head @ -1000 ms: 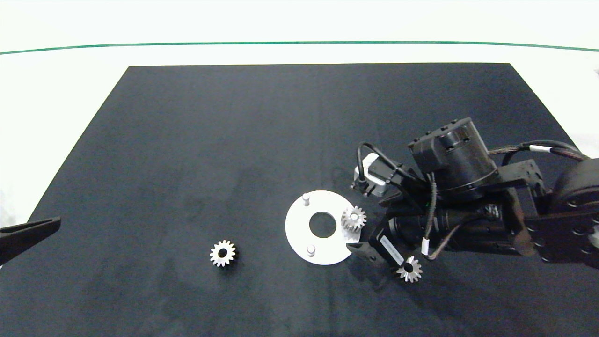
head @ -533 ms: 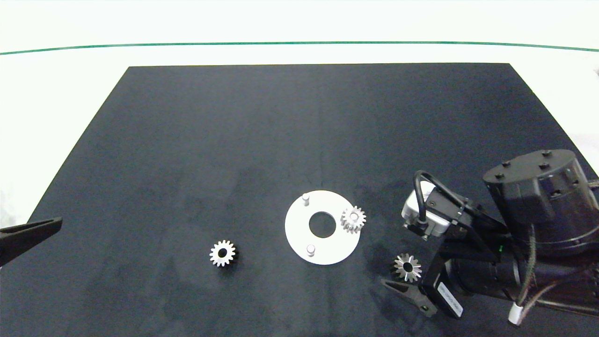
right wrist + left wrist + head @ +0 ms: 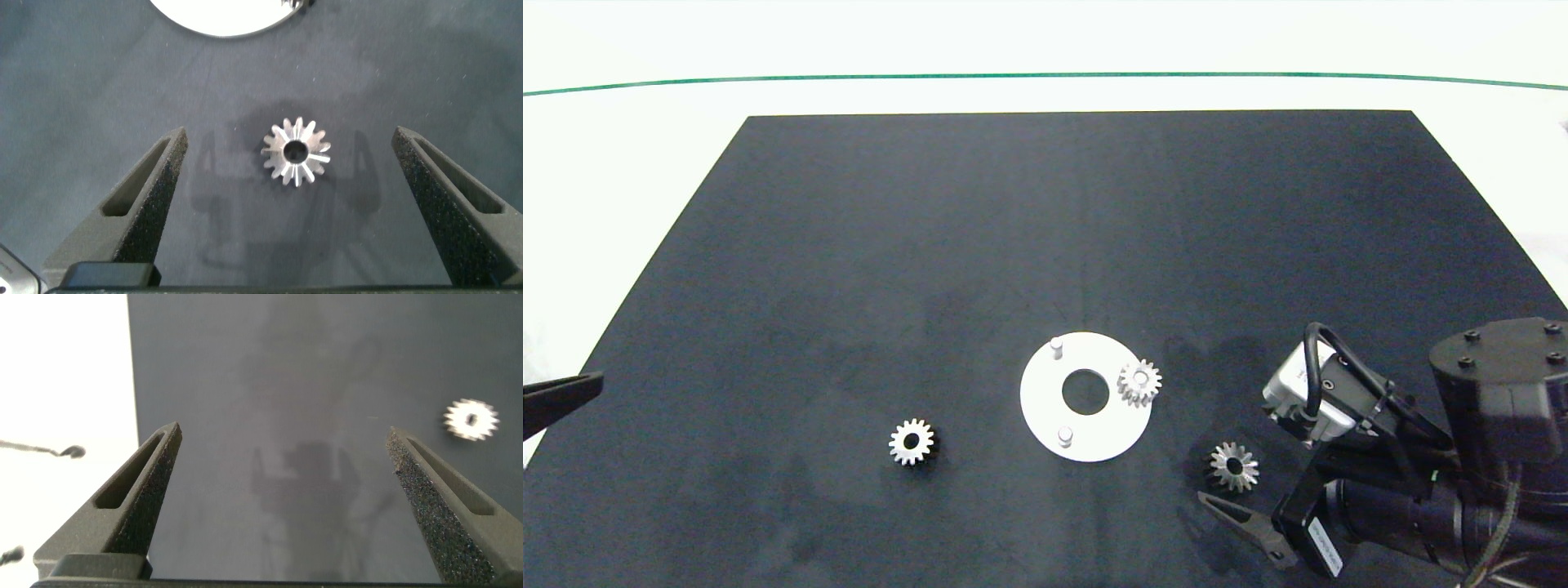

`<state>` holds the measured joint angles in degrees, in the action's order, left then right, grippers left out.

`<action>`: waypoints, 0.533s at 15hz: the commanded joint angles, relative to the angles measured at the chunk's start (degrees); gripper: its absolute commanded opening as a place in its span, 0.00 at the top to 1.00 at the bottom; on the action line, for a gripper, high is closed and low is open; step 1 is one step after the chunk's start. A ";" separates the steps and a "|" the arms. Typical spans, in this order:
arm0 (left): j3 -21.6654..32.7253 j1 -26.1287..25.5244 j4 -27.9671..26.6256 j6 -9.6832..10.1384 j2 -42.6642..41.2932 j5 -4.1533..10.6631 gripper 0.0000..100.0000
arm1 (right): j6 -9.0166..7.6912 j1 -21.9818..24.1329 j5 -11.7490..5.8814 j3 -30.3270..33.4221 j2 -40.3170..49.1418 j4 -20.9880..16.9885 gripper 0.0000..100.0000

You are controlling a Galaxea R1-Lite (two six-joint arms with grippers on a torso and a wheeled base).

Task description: Install three planetary gears onto the carrier pins

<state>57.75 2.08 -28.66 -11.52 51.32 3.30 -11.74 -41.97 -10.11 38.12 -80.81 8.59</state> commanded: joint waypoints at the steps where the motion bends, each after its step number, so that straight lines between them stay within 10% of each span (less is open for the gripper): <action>1: 0.00 -7.27 -0.17 -0.08 0.01 0.04 0.00 | -0.04 0.75 -0.09 -0.24 -0.58 0.19 0.00; 8: 0.09 -7.27 -0.26 -0.08 -0.26 0.12 0.00 | 0.49 3.12 0.97 -0.33 -3.74 0.46 0.00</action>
<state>57.82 -5.12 -28.77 -11.52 51.08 3.39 -11.24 -38.91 -9.18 37.79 -83.27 9.01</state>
